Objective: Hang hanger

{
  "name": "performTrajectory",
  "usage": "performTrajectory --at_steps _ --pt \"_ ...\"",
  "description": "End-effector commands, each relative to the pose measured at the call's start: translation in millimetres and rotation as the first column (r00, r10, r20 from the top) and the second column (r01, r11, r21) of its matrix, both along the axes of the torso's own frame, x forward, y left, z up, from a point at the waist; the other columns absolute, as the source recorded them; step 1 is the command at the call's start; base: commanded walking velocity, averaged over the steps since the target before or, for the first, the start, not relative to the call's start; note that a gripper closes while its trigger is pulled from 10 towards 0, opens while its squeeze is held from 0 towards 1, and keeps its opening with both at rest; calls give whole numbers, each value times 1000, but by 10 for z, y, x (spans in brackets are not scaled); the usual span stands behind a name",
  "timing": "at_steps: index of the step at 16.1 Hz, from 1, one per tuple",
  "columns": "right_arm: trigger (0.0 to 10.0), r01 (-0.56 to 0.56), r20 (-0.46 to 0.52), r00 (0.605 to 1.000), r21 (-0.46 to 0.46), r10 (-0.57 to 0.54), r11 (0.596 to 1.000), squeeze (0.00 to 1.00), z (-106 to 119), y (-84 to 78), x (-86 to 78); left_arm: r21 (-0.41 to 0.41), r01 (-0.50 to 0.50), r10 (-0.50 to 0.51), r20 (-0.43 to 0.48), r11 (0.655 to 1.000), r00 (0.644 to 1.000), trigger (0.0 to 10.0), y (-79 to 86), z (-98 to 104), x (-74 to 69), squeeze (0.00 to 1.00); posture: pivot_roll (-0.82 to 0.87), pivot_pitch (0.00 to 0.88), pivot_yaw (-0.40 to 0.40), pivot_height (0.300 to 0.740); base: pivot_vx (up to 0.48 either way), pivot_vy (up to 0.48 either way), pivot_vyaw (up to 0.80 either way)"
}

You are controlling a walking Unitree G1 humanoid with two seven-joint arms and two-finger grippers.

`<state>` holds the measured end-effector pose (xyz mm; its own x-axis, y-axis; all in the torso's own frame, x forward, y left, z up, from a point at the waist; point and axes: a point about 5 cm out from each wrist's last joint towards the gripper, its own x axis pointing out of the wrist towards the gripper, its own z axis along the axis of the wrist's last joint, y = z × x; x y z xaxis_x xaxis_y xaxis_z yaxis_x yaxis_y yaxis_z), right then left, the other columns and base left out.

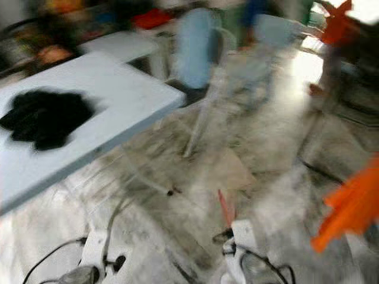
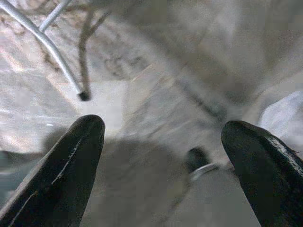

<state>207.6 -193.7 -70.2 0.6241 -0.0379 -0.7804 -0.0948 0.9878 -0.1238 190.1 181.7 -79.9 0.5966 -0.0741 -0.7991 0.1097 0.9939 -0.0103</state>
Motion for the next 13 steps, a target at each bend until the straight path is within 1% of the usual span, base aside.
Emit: performTrajectory --at_steps 1,4,7,8,10,13 --pt "10000 35 -27 999 -43 -36 998 0 -29 -155 -95 -13 35 -35 -16 999 999 10000 -60 -10 -3 0 -178 0 163 740 0 480 -800" --pt "10000 47 -40 998 -60 -49 997 0 -41 -235 -147 -12 61 -62 -37 998 997 10000 -67 -28 -36 0 -183 0 165 740 0 480 -702" --pt "10000 24 -49 998 -80 -28 996 0 -45 -249 -159 -8 70 -70 -34 998 997 10000 -76 -27 -33 0 -175 0 157 740 0 480 0" --pt "10000 17 -47 999 -72 -21 997 0 -42 -244 -152 -35 58 -58 -14 998 998 10000 -94 -21 -28 0 -165 0 144 740 0 0 0" --pt "10000 12 -43 999 -49 -14 999 0 -25 -220 -110 -31 44 -45 -35 999 998 10000 -103 -53 -86 0 -130 0 94 740 0 0 0" --pt "10000 -32 -22 999 -21 32 999 0 33 -124 32 -44 -57 55 -49 997 997 10000 -64 -92 -173 0 -78 0 26 740 0 0 0"
